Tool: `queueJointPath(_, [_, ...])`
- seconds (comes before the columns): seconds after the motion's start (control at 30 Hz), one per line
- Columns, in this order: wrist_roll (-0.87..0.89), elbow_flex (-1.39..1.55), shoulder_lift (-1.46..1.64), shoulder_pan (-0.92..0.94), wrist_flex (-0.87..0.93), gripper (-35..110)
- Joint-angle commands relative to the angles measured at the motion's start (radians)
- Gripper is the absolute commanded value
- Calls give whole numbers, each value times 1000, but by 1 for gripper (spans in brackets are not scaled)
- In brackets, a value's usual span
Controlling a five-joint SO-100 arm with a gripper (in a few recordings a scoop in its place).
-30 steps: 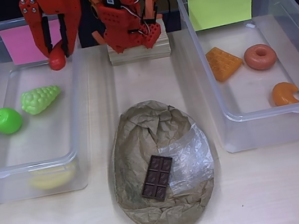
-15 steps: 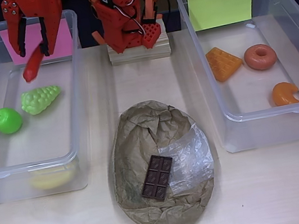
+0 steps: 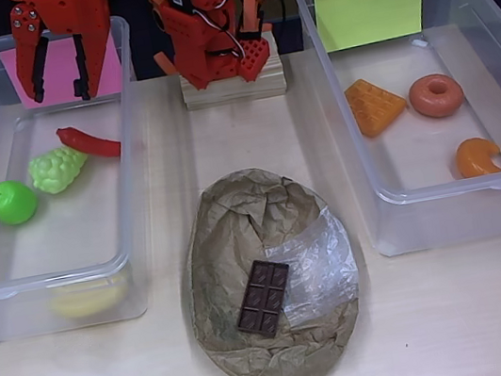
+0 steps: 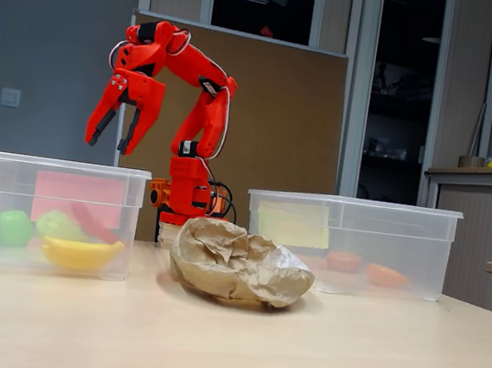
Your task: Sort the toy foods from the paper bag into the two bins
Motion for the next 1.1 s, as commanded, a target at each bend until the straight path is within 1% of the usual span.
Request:
queueJointPath(0.0, [23,-28,-3,-37,-6,22])
queueJointPath(0.23, [41,-199,-120,-183,-11,21])
queueJointPath(0.47, [58,-387,-331,-370,-49,20])
queueJointPath(0.63, [112,-408,-465,-505,-92,19])
queueJointPath(0.73, [198,-397,-538,-583,-106,18])
queueJointPath(0.87, [403,-411,-618,-684,-107,17])
queueJointPath(1.07, [676,-538,-747,-795,-77,16])
